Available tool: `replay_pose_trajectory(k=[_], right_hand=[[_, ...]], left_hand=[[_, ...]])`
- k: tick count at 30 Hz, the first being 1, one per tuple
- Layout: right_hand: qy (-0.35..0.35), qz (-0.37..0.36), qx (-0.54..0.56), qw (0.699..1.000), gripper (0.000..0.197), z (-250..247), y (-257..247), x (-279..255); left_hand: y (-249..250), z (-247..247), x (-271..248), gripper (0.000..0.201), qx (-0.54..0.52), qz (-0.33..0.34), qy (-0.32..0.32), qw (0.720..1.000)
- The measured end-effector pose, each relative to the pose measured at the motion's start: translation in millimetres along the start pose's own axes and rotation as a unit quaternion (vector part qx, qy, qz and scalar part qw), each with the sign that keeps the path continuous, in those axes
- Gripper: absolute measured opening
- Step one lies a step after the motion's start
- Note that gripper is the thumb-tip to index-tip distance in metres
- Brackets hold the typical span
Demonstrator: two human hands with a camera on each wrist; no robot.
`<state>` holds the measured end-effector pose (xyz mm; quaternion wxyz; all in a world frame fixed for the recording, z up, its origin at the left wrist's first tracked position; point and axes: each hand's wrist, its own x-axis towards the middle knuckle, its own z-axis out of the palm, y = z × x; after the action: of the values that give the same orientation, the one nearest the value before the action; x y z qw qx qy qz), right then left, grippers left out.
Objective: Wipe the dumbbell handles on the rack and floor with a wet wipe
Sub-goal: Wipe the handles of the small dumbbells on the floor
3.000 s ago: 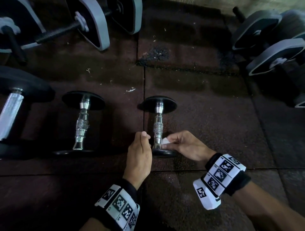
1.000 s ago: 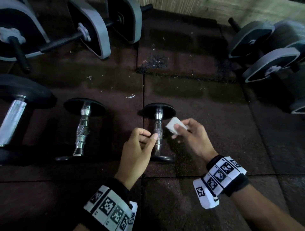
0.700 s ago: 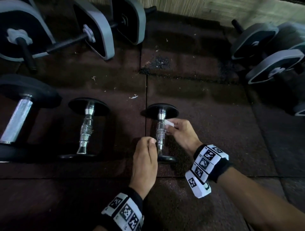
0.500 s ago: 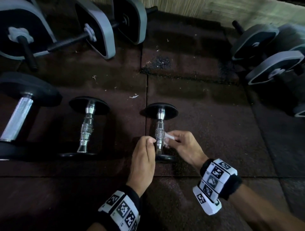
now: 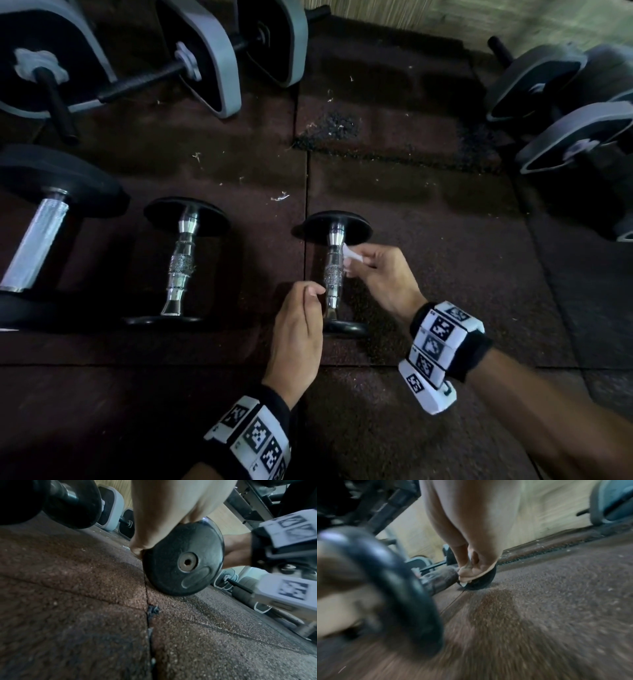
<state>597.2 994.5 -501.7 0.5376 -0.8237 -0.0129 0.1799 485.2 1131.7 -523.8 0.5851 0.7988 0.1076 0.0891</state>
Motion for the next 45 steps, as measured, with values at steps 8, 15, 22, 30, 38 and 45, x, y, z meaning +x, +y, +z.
replay_pose_trajectory(k=[8, 15, 22, 30, 38, 45], right_hand=[[-0.078, -0.127, -0.133, 0.98, 0.019, -15.3, 5.2, -57.6], [0.1, -0.207, -0.205, 0.951, 0.016, 12.2, -10.8, 9.9], [-0.061, -0.175, -0.253, 0.95, 0.009, 0.5, -20.2, -5.2], [-0.142, -0.166, -0.307, 0.926, 0.011, -9.2, -26.1, -1.0], [-0.069, -0.154, -0.234, 0.957, 0.009, -15.2, -23.6, 2.7], [0.091, -0.256, -0.301, 0.914, 0.013, -25.9, -24.0, 7.7]], left_hand=[[-4.6, 0.8, 0.3, 0.042, -0.007, -0.005, 0.005, 1.0], [-4.5, -1.9, 1.8, 0.04, 0.004, 0.003, -0.008, 1.0], [-5.9, -9.4, 0.5, 0.023, 0.004, -0.021, -0.025, 0.999], [-6.6, -9.6, 0.6, 0.013, 0.017, -0.038, -0.026, 0.999], [-12.7, -13.6, 2.6, 0.022, 0.019, -0.037, -0.016, 0.999], [-16.8, -11.6, 1.8, 0.032, 0.008, -0.017, -0.01, 1.0]])
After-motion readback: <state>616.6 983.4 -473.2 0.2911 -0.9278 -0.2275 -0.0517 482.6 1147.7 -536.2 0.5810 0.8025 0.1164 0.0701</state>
